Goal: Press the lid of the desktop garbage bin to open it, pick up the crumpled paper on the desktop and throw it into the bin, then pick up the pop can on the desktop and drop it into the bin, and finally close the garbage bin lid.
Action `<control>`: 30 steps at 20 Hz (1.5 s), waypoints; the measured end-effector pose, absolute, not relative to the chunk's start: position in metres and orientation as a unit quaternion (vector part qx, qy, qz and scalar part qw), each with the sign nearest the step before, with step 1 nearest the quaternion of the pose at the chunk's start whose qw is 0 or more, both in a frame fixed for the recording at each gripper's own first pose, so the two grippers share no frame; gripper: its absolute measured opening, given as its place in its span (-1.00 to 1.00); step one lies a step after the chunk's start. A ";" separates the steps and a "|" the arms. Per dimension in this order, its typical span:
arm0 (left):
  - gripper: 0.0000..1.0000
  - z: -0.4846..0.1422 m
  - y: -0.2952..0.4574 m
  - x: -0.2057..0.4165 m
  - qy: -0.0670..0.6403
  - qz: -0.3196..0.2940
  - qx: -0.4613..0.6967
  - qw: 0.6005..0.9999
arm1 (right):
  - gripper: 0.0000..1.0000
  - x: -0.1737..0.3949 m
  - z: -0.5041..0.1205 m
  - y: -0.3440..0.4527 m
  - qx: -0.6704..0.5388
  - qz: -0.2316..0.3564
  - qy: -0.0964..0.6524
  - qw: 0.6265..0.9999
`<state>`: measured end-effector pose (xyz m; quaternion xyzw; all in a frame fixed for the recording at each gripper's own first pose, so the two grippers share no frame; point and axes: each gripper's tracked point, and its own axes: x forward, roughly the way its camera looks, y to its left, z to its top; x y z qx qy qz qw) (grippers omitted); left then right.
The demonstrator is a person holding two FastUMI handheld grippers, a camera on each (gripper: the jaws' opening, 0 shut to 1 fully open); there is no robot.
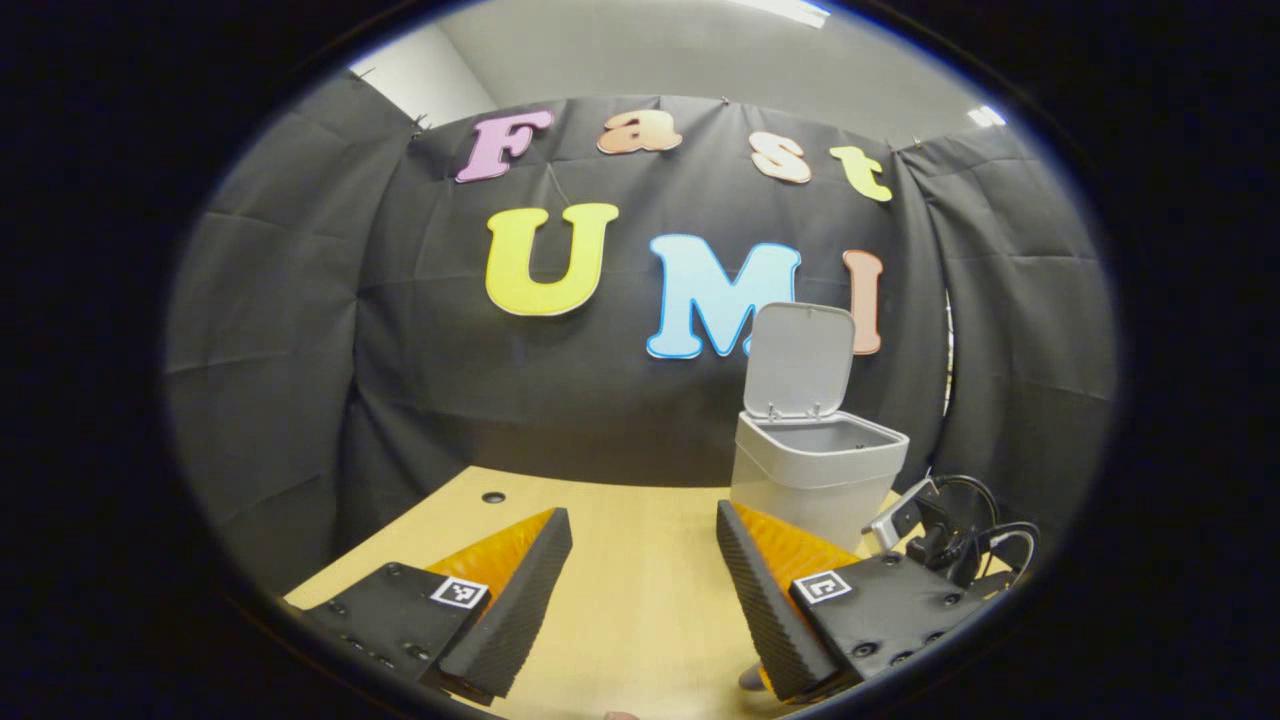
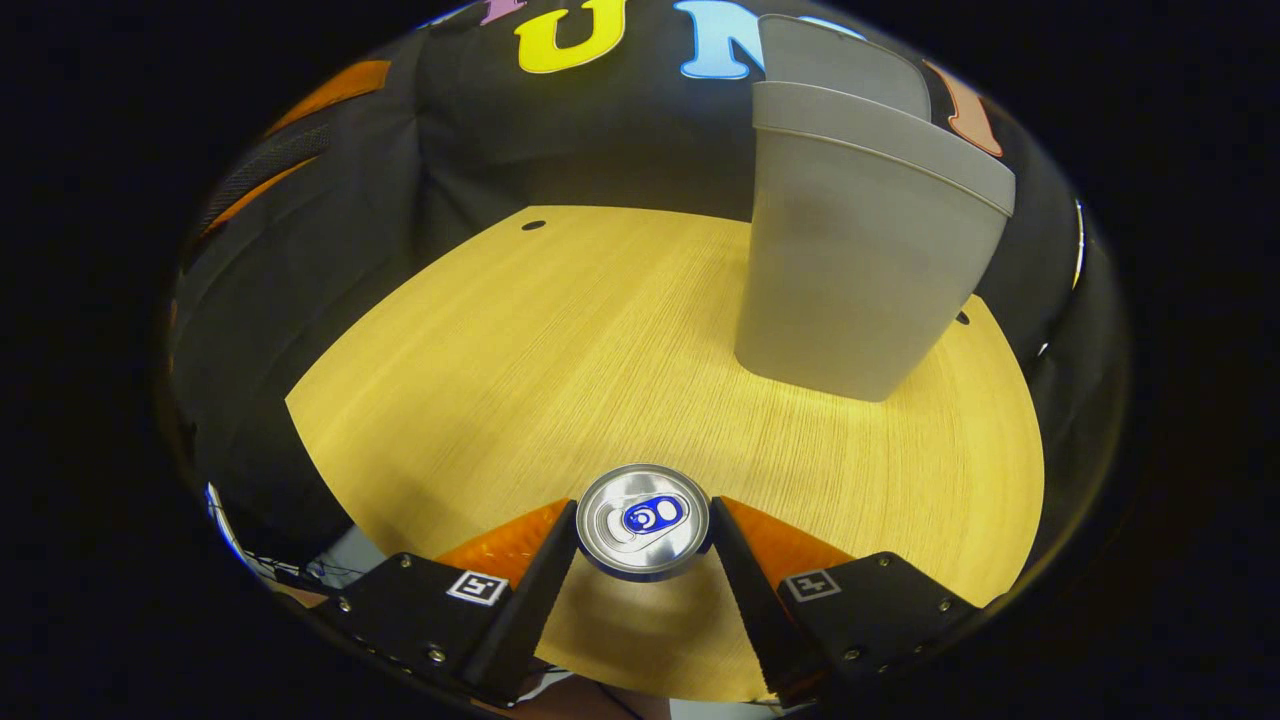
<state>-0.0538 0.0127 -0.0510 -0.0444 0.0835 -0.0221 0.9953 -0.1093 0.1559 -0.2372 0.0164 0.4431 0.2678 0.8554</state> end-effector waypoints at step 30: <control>0.92 -0.052 -0.048 -0.045 0.083 -0.067 -0.039 0.993 | 0.65 0.025 -0.004 0.018 0.143 0.173 0.115 0.968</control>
